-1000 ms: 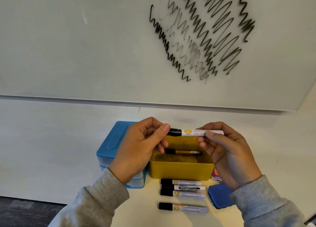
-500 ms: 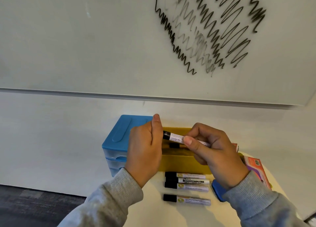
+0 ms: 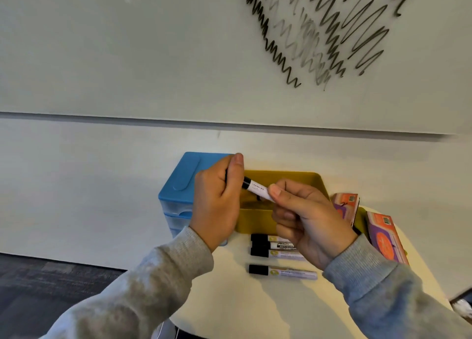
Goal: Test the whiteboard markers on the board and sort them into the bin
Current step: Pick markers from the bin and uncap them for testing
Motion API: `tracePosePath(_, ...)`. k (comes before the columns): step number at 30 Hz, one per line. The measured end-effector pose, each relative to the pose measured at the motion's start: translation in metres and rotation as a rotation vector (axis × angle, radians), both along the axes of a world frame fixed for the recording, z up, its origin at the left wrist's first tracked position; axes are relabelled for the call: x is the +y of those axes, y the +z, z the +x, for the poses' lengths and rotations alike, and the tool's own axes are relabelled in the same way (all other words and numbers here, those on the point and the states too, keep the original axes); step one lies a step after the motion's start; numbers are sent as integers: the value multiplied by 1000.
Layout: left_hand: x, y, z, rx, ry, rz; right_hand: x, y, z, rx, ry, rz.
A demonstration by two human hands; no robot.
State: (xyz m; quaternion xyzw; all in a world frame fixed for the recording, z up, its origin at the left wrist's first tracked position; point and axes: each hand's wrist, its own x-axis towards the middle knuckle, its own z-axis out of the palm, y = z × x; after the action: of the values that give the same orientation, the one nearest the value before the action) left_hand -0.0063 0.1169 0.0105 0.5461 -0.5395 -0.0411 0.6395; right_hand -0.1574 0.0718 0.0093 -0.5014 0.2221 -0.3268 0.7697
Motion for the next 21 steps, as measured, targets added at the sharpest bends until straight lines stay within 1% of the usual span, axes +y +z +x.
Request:
tracePosePath(3,0,0,1,277,-112,96,7,-7,14,0,-29,-14)
tracePosePath(5,5,-3,3,402,-176,114,11,-12,23,-13,-24,-26)
tracePosePath(7,20,-11,7,433,-219,142,16,-19,32,-20,-20,-38)
tracePosePath(10,43,-24,15,351,-209,187,24,-30,46,26,-25,-121)
tracePosePath(12,55,-31,32,321,-123,179,32,-45,57,143,-4,-235)
tracePosePath(15,66,-38,67,315,30,148,41,-74,74,401,86,-446)
tracePosePath(18,69,-45,103,409,183,144,43,-108,81,572,97,-727)
tracePosePath(21,73,-70,141,527,222,120,44,-138,88,672,198,-991)
